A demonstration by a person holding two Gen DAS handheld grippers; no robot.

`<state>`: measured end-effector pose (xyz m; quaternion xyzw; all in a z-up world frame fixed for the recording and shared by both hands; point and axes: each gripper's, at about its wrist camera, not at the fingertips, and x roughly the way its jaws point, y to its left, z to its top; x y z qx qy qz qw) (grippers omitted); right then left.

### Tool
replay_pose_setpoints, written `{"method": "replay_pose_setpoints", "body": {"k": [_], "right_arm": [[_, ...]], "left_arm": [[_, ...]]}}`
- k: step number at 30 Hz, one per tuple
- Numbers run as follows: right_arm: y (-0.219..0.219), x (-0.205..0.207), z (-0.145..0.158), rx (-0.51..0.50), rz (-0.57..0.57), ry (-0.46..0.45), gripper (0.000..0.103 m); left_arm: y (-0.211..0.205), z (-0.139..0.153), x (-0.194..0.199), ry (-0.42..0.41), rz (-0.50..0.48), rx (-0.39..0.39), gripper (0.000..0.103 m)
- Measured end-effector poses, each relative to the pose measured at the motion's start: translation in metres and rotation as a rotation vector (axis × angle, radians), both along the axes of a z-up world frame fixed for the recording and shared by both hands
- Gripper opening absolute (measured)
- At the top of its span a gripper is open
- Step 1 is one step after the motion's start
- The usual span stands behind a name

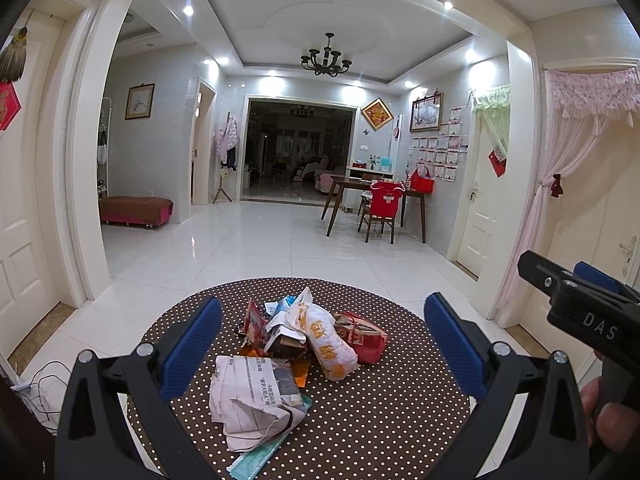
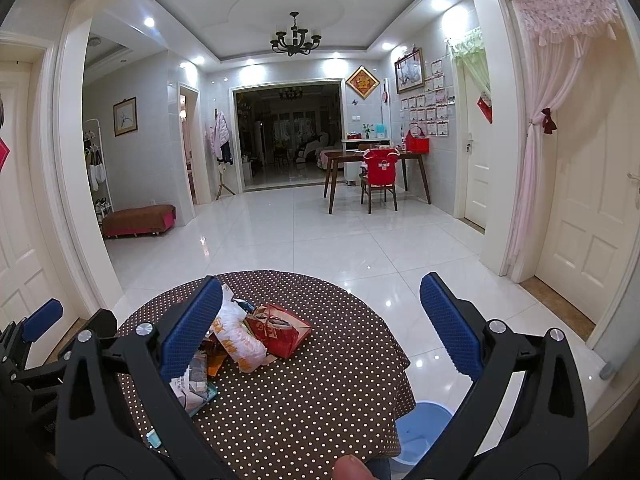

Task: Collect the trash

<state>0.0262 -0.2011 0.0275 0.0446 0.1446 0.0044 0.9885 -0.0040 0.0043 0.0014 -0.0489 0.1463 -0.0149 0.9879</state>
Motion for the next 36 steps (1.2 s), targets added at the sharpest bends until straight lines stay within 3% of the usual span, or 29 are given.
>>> {"method": "replay_pose_setpoints", "body": {"k": [9,17,24,30,34,36], "right_arm": [[0.000,0.002,-0.002,-0.002,0.003,0.008,0.097],[0.003,0.017,-0.014,-0.012,0.008,0.053,0.097],[0.007,0.042,-0.040,-0.025,0.024,0.139,0.097],[0.019,0.071,-0.080,-0.043,0.060,0.252,0.097],[0.028,0.083,-0.103,-0.064,0.079,0.318,0.097],[0.030,0.086,-0.112,-0.066,0.079,0.338,0.097]], "left_arm": [[0.006,-0.002,0.001,0.007,0.005,-0.007,0.099],[0.027,-0.022,0.012,0.062,0.045,-0.006,0.099],[0.056,-0.061,0.026,0.155,0.099,-0.002,0.099],[0.075,-0.107,0.046,0.283,0.129,0.014,0.099],[0.067,-0.125,0.053,0.326,0.082,0.030,0.099],[0.052,-0.135,0.056,0.343,0.041,0.086,0.099]]}}
